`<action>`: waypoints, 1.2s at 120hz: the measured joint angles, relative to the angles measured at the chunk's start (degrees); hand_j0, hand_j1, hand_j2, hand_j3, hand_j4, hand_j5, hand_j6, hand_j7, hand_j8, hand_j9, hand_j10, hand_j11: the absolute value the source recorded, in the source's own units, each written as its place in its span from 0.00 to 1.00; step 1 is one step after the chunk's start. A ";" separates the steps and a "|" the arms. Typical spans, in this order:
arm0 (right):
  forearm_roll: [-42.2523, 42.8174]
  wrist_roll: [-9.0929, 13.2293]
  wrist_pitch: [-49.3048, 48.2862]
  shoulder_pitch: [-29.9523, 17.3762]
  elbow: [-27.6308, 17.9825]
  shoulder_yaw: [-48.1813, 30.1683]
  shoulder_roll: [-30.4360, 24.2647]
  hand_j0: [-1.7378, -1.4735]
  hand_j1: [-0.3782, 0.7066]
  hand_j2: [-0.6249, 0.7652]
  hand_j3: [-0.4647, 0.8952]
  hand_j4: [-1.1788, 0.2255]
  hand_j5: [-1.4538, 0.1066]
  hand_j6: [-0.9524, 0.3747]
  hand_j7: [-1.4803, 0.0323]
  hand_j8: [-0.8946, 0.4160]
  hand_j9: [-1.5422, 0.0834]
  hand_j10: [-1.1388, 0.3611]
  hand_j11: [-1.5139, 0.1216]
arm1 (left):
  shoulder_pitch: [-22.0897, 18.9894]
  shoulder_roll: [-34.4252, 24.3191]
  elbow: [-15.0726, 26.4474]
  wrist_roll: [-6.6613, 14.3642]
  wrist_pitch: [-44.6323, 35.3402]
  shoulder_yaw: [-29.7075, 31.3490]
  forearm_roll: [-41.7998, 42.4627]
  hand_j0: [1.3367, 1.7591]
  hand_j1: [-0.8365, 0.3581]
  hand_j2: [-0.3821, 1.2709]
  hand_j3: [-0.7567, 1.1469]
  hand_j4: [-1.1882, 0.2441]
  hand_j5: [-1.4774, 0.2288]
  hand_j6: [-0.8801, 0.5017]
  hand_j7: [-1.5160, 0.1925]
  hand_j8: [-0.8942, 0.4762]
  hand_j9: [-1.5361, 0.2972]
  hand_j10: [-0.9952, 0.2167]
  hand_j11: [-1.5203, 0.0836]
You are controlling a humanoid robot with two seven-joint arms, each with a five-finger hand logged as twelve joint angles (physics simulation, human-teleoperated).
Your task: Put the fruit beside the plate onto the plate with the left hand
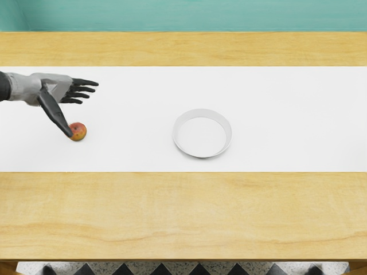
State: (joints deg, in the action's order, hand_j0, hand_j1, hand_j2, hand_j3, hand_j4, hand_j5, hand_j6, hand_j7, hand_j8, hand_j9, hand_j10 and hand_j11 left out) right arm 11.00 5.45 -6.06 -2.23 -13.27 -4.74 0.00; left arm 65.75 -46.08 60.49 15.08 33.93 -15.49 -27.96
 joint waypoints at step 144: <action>0.04 0.00 0.00 0.09 0.00 0.00 0.00 0.30 0.05 0.45 0.34 0.83 0.92 0.70 0.96 0.67 0.93 0.75 0.91 | -8.18 8.58 25.19 18.53 -68.46 16.78 -31.63 0.76 0.99 0.23 0.40 0.83 0.87 0.63 0.89 0.65 0.84 0.82 0.95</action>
State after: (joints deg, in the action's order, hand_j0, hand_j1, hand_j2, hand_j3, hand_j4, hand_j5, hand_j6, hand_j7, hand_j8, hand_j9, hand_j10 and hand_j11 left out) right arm 11.04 5.45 -6.06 -2.14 -13.27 -4.75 0.00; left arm 57.57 -37.50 85.68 33.61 -34.53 1.28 -59.59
